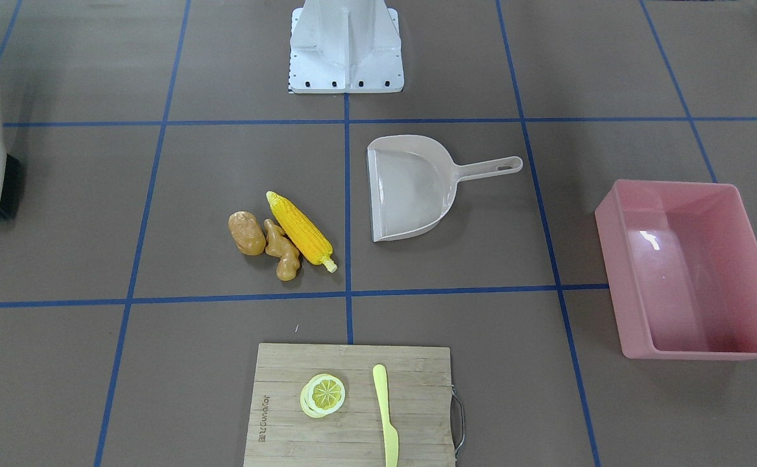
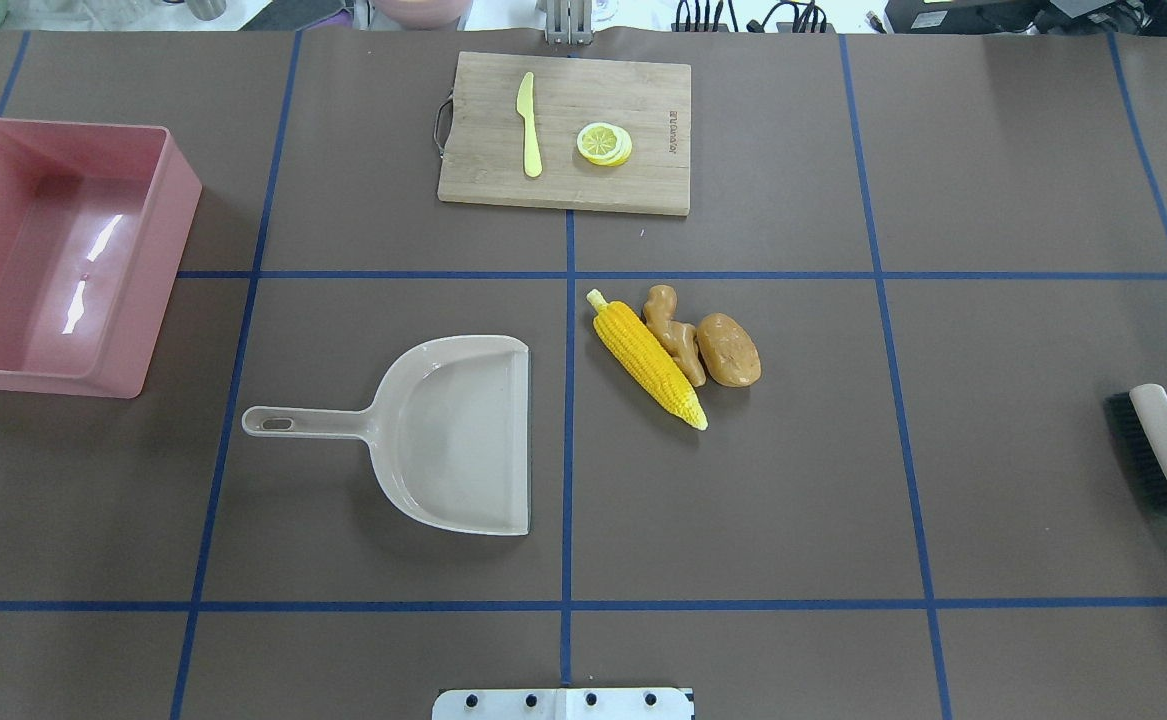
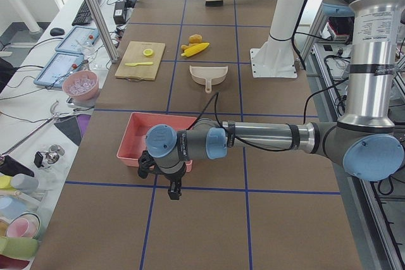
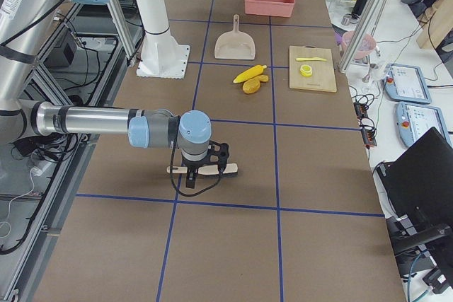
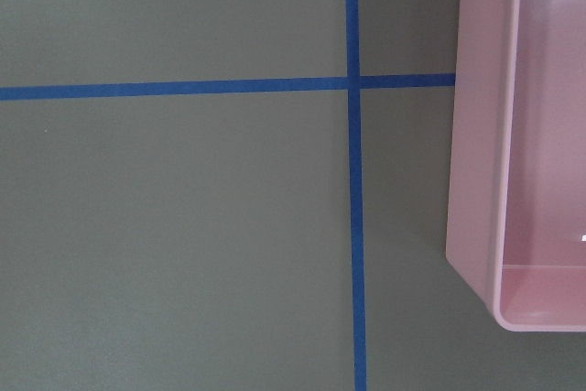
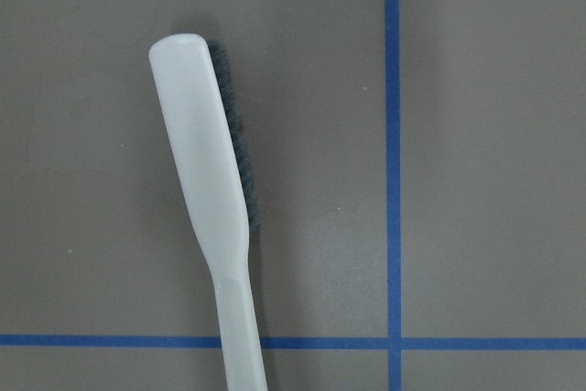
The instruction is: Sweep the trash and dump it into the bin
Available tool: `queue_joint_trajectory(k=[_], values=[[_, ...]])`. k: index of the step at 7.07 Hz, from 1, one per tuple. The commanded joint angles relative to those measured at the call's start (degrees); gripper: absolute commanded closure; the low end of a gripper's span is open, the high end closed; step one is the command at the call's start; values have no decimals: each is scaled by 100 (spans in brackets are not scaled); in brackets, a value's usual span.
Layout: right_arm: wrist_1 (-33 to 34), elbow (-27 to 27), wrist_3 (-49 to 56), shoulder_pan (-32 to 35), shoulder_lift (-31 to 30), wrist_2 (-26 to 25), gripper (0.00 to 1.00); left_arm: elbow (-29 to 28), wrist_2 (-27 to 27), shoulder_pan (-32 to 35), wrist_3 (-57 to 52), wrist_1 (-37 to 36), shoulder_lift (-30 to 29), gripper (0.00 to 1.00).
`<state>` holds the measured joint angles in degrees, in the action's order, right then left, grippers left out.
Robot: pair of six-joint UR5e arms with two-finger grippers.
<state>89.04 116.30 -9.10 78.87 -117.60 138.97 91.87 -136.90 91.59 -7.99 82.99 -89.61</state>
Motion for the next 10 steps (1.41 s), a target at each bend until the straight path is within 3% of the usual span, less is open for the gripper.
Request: queue_joint_trajectory(k=[1, 3, 5, 6, 9, 10], values=[[-10, 16, -441, -852, -26, -106, 1, 190, 5, 16, -18, -11, 58, 1], [-19, -159, -627, -1346, 44, -98, 1, 706, 197, -1, -18, -46, 111, 1], [-10, -492, -654, -1585, 254, -81, 1, 1671, 207, -97, -27, -72, 224, 1], [-10, -712, -654, -1664, 360, -54, 1, 2025, 207, -324, -71, -55, 251, 1], [-10, -1003, -1127, -2208, 667, -54, 1, 2624, 207, -1342, -1536, -46, -55, 1], [-27, -1013, -1181, -2244, 677, -45, 6, 2817, 207, -1807, -1878, -2, -161, 1]])
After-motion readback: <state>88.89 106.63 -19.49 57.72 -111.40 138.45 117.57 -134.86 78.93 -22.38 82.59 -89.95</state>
